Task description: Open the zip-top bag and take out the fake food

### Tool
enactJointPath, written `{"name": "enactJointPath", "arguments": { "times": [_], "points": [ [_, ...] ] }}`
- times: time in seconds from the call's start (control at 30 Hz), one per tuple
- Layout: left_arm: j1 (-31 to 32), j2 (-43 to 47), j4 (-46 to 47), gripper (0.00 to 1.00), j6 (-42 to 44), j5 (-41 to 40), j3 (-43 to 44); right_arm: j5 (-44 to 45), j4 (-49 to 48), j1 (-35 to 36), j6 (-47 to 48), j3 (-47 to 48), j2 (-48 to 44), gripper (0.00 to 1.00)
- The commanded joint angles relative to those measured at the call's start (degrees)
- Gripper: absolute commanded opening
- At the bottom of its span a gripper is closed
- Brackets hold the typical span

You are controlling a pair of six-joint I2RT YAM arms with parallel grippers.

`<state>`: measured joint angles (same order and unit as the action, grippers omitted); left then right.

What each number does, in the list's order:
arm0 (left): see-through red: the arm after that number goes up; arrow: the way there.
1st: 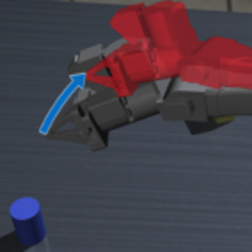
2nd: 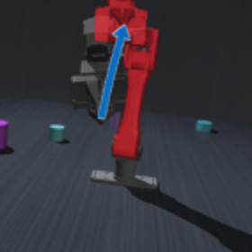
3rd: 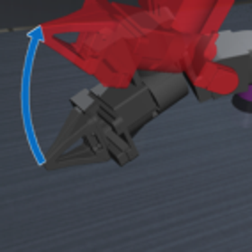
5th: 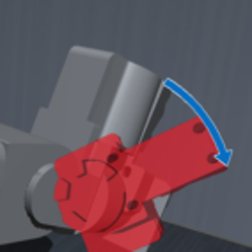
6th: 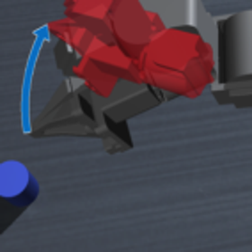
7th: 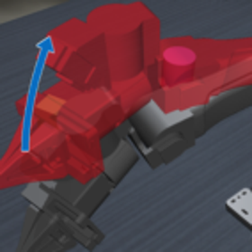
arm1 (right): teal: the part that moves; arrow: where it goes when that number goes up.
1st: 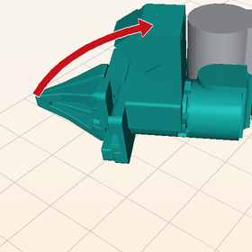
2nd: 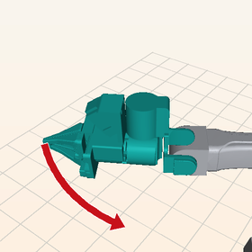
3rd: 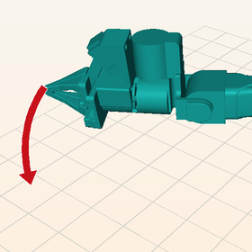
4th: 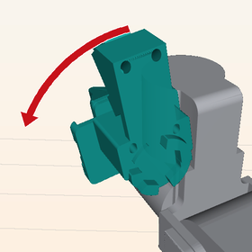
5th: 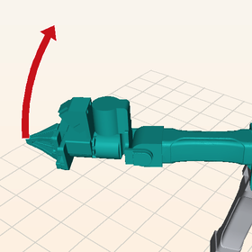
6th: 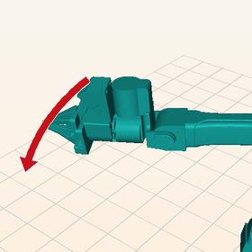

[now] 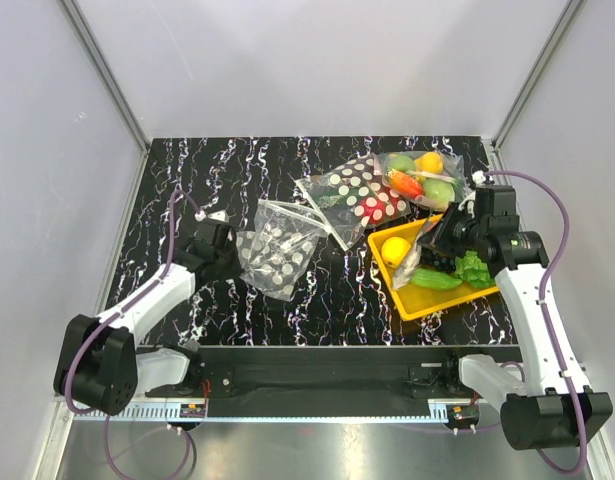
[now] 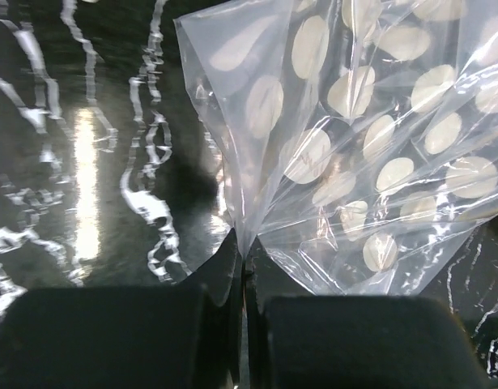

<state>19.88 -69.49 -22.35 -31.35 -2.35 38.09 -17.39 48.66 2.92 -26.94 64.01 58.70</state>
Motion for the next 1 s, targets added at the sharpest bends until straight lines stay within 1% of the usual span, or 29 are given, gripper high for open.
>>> {"name": "enactJointPath", "arguments": {
  "times": [0.0,0.13,0.3,0.47,0.63,0.73,0.97],
  "points": [
    [-1.51,2.43,-1.47,0.00,2.79,-1.87,-0.03,0.34,-1.47,-0.19,0.39,-2.57,-1.13,0.00],
    [-3.00,3.57,-2.08,0.00,3.32,-1.96,-0.82,1.30,-1.12,-0.28,1.45,-5.90,-1.22,0.00],
    [-4.06,5.16,-2.35,0.00,3.40,-1.43,-2.22,2.36,-1.38,-0.28,1.63,-7.76,-1.83,0.00],
    [-4.67,5.95,-2.61,0.00,3.40,-1.17,-2.75,4.02,0.29,-0.37,2.24,-4.43,-2.01,0.00],
    [-4.94,5.69,-2.18,0.00,3.40,-0.64,-2.93,8.86,3.62,-1.07,4.52,1.02,-1.48,0.00],
    [-4.85,5.42,-1.47,0.00,3.05,-0.03,-3.28,10.18,4.59,-1.33,5.05,2.17,-2.09,0.00],
    [-4.94,4.46,-0.33,0.00,2.88,1.03,-3.81,8.95,4.51,-1.51,4.27,-0.99,-2.80,0.00]
  ]
}}
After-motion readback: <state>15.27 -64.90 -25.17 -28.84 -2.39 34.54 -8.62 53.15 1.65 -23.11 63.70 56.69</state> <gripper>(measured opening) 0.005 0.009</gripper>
